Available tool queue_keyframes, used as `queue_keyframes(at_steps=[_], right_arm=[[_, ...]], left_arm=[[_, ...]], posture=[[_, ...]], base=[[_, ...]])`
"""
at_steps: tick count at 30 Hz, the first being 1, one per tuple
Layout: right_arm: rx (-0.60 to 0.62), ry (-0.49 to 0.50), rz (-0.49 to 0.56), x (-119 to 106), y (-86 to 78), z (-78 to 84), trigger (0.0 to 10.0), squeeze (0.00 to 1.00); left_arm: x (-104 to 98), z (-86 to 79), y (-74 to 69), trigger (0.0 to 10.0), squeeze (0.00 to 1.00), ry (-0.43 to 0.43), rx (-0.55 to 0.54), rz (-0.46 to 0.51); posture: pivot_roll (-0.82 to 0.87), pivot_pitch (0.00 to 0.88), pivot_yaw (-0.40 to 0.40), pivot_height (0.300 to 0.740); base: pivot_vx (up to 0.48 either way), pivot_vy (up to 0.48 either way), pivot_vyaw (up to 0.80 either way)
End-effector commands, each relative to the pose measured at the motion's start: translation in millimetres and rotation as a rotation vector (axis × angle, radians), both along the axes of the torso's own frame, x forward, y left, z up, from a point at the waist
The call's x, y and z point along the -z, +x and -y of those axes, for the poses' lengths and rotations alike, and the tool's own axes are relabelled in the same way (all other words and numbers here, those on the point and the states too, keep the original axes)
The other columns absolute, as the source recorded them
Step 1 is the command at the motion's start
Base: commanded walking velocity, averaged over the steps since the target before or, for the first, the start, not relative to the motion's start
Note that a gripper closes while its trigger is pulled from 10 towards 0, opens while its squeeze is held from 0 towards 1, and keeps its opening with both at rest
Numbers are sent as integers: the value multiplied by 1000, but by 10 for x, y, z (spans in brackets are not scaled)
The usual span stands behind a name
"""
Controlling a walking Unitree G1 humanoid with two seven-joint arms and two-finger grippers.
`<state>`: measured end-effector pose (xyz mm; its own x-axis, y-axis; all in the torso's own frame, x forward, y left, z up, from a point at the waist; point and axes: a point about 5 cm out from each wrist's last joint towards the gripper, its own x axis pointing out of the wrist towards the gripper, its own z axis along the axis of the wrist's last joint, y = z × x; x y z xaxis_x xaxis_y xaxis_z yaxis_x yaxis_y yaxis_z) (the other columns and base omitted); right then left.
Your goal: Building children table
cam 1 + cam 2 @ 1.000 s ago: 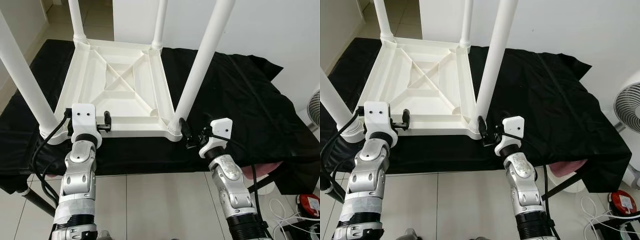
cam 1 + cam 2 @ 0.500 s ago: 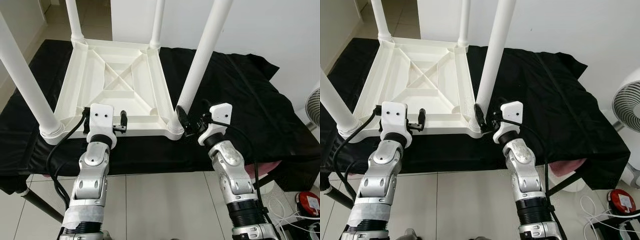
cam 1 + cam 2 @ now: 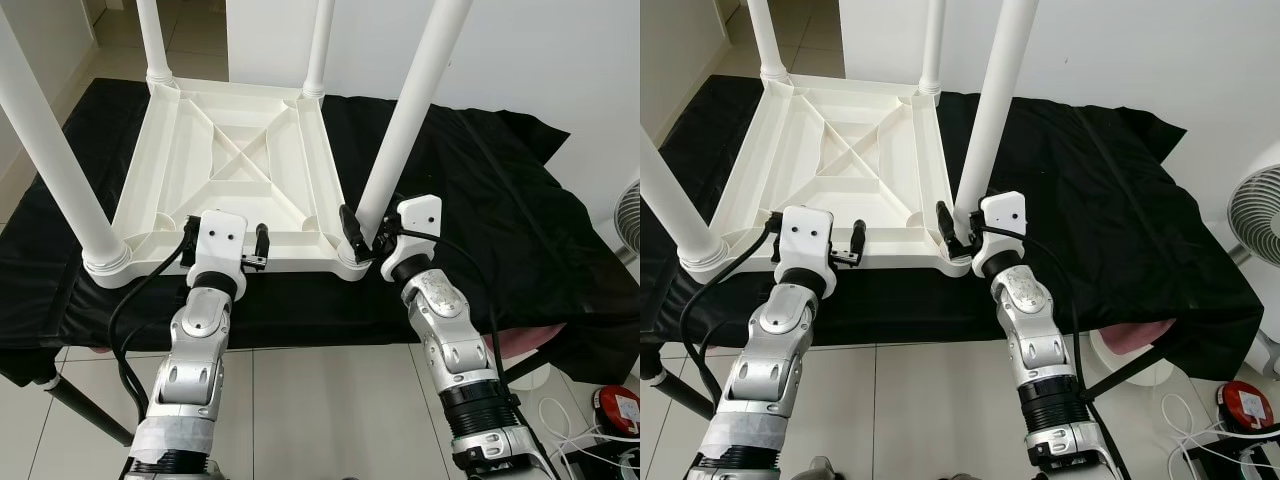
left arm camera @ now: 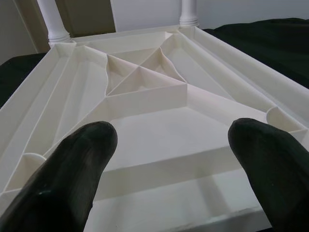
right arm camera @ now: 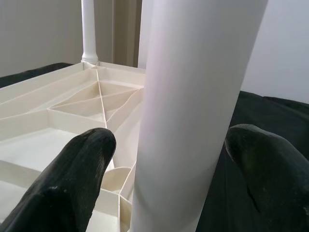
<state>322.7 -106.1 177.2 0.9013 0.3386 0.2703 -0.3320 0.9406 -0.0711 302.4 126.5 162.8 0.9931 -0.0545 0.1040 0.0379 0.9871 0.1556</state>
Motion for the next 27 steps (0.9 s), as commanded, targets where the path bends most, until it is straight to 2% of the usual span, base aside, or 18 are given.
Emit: queue_keyframes(at_steps=[1, 5, 12, 27], right_arm=[[20, 2, 1, 124, -120, 128, 10000, 0], [16, -10, -18, 231, -210, 180, 10000, 0], [8, -32, -34, 343, -317, 221, 10000, 0], [13, -32, -37, 378, -304, 215, 10000, 0]], left_arm=[[-70, -22, -18, 10000, 0, -37, 13, 44], [-32, -47, -54, 10000, 0, -78, 40, 37], [0, -38, -102, 10000, 0, -89, 90, 38], [16, -34, -121, 10000, 0, -66, 129, 42]], posture=[[46, 39, -112, 740], [45, 43, -111, 740], [38, 50, -108, 740], [46, 50, -104, 740]], base=[[0, 0, 0], [0, 0, 0], [0, 0, 0], [0, 0, 0]])
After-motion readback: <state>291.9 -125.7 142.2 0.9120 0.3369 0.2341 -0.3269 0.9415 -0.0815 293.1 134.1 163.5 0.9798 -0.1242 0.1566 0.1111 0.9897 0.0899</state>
